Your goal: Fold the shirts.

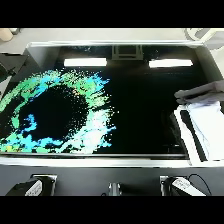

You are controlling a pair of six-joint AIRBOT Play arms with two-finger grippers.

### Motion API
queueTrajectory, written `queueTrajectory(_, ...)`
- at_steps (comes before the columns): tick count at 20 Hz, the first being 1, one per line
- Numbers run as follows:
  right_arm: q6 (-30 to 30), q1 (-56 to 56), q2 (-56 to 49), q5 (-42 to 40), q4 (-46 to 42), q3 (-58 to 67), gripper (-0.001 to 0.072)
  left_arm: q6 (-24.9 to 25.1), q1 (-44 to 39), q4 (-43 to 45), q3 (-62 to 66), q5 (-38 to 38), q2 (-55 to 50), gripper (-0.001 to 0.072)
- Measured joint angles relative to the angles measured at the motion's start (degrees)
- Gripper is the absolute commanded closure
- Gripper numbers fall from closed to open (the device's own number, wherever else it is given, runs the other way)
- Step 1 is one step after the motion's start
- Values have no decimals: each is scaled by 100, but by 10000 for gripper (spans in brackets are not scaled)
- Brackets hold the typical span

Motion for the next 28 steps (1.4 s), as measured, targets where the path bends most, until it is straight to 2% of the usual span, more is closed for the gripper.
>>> queueTrajectory(11, 61, -221, 415, 1637, -3101, -306, 686, 79, 0, -2, 0, 0, 0, 680)
queueTrajectory(14, 120, -223, 688, 1685, -3679, -1080, 686, 79, 0, -4, 0, 0, 0, 680)
queueTrajectory(18, 256, -223, 1080, 1303, -4017, -2461, 668, 79, 0, -7, 0, -2, 0, 680)
queueTrajectory(19, 273, -223, 1137, 1268, -4094, -2721, 542, 79, 0, -7, 0, -2, 0, 680)
queueTrajectory(20, 291, -223, 1174, 1241, -4223, -2887, 254, 79, 0, -7, -2, -2, 0, 680)
queueTrajectory(21, 299, -225, 1209, 1222, -4350, -2990, -1, 79, 0, -7, -2, -2, 0, 680)
queueTrajectory(24, 205, -225, 1257, 1040, -4616, -2920, 6, 79, 0, -7, 0, -2, 0, 681)
queueTrajectory(28, -229, -208, 1274, 382, -4839, -1781, 40, 79, -31, 107, 157, -4, -22, 683)
